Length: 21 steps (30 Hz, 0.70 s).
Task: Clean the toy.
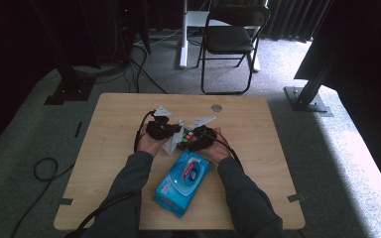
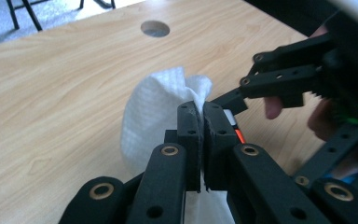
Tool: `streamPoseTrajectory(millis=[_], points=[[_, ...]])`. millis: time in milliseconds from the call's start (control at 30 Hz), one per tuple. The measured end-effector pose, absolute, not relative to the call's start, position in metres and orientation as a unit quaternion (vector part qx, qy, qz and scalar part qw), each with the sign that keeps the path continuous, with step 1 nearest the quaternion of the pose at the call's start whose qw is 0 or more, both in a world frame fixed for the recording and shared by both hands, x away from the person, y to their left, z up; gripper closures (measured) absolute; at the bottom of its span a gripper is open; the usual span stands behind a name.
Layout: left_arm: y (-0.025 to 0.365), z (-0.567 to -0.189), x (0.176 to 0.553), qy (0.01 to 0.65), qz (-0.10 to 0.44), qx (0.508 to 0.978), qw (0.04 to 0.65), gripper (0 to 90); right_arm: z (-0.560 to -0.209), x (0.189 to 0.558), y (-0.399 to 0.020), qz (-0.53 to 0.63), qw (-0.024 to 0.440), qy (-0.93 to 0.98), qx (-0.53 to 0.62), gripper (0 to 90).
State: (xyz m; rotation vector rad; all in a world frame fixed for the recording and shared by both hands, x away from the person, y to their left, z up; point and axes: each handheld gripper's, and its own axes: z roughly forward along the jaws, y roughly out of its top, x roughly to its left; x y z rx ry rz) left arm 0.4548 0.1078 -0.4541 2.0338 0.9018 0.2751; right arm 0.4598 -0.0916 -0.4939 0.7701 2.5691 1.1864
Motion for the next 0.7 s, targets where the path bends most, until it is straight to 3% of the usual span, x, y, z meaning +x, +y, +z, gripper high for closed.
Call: streamPoseTrajectory(millis=[700], points=[[0.094,-0.463,0.457,0.35,0.091,0.832,0.42,87.2,-0.494,0.456,-0.081,0.397,0.107,0.878,0.244,34.4]])
